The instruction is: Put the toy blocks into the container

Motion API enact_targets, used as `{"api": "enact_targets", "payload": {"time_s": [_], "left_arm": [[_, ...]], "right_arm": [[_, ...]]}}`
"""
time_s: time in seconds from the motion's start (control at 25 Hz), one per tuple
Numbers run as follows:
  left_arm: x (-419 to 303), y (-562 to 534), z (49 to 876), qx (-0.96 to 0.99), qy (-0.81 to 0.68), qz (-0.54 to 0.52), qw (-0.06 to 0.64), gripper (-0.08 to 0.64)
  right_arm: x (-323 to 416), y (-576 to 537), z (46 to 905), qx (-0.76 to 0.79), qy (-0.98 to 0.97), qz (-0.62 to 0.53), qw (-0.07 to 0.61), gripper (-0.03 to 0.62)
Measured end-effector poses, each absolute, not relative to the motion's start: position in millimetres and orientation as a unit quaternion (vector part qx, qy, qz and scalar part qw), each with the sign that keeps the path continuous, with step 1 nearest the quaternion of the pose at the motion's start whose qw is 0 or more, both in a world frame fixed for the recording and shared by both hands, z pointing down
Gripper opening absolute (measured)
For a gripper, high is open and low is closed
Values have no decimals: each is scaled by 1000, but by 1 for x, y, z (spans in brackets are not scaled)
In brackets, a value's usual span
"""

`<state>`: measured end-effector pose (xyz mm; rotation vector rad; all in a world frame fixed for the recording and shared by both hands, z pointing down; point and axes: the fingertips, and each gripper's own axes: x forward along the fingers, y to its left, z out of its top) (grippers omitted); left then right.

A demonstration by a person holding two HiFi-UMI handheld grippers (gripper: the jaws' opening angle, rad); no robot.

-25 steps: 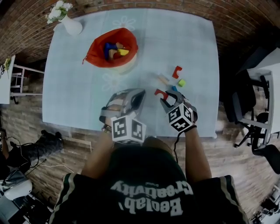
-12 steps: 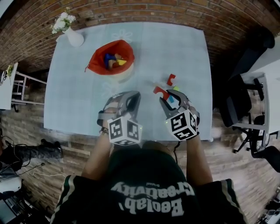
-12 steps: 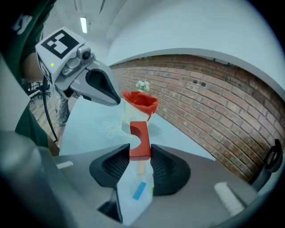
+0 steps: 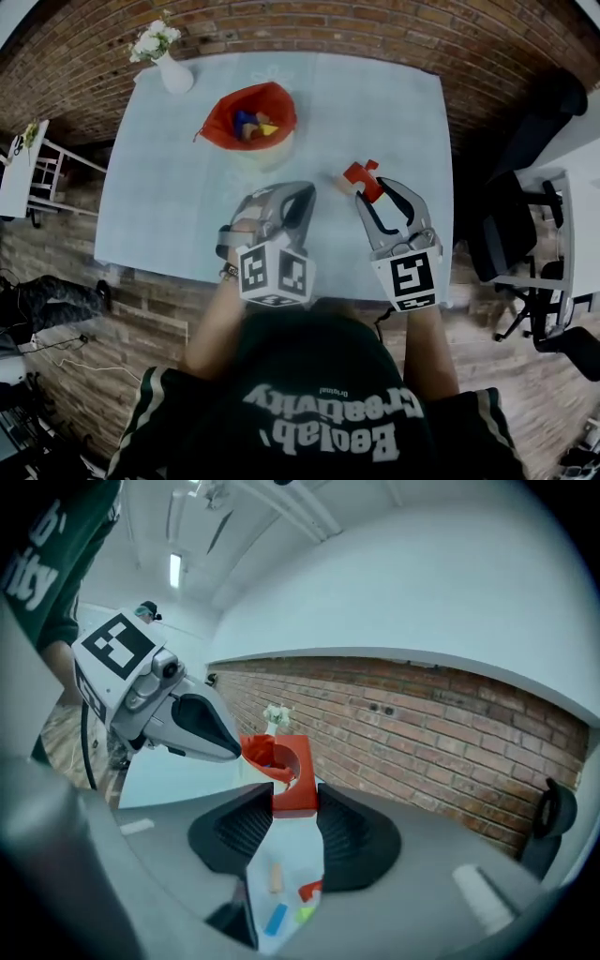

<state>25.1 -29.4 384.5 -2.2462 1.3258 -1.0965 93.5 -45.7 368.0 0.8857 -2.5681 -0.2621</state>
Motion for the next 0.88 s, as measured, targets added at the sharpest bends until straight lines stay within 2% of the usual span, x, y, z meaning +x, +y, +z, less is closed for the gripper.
{"api": "enact_targets", "payload": {"time_s": [0.48,0.88], "left_arm": [[13,-34,381,-785,471,-370,157,5],[-55,-65,372,-790,460,-374,155,5]], "right_arm": [[71,-40,366,308,-920,-113,214,151],[-17,-67,360,291,-925,-112,216,152]]}}
